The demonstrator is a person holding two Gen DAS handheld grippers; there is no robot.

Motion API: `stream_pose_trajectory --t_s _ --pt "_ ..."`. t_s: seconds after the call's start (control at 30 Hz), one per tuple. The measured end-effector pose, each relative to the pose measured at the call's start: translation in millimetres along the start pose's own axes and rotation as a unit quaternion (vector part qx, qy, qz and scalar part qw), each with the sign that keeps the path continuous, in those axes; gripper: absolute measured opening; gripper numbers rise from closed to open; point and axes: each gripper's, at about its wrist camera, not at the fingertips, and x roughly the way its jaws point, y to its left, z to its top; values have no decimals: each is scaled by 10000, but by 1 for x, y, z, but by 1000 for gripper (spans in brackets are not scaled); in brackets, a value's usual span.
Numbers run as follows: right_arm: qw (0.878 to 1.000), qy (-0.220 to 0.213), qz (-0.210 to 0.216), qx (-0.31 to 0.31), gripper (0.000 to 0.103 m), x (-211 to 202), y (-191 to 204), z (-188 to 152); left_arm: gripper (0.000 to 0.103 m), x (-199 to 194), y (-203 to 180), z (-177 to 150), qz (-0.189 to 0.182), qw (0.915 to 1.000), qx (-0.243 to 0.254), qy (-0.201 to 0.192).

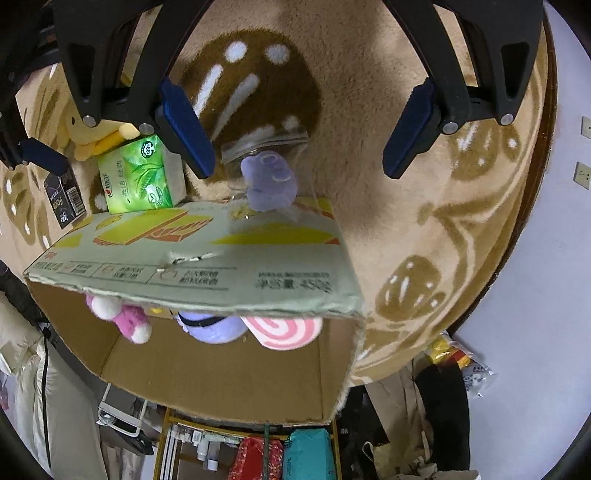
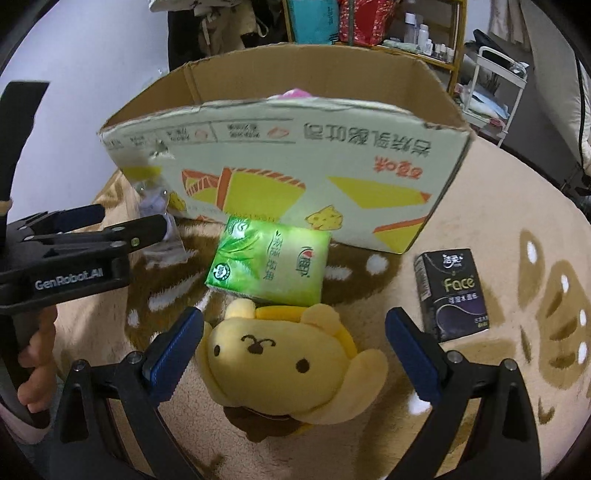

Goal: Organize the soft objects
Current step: 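Move both tools back toward the yellow bear and green tissue pack, then close the left tool on the purple toy bag while the right tool grasps the yellow bear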

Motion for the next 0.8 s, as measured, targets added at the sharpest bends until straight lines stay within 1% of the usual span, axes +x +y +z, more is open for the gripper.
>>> stream_pose_trajectory --t_s 0.2,0.37,0.5,0.6,0.8 --pt "9998 159 -21 -147 103 10 14 -5 91 13 -2 -2 -124 9999 -39 86" --pt "9996 253 1 -113 103 19 19 -9 91 24 -2 -3 2 9998 -45 195" --pt "9994 332 75 -3 103 23 18 -7 91 30 2 -3 -26 9995 -145 280" --pt "9991 405 117 13 103 29 11 -4 91 32 5 -3 31 9994 -213 273" --pt "9983 488 256 169 103 43 5 1 91 41 11 -3 13 9990 -257 352"
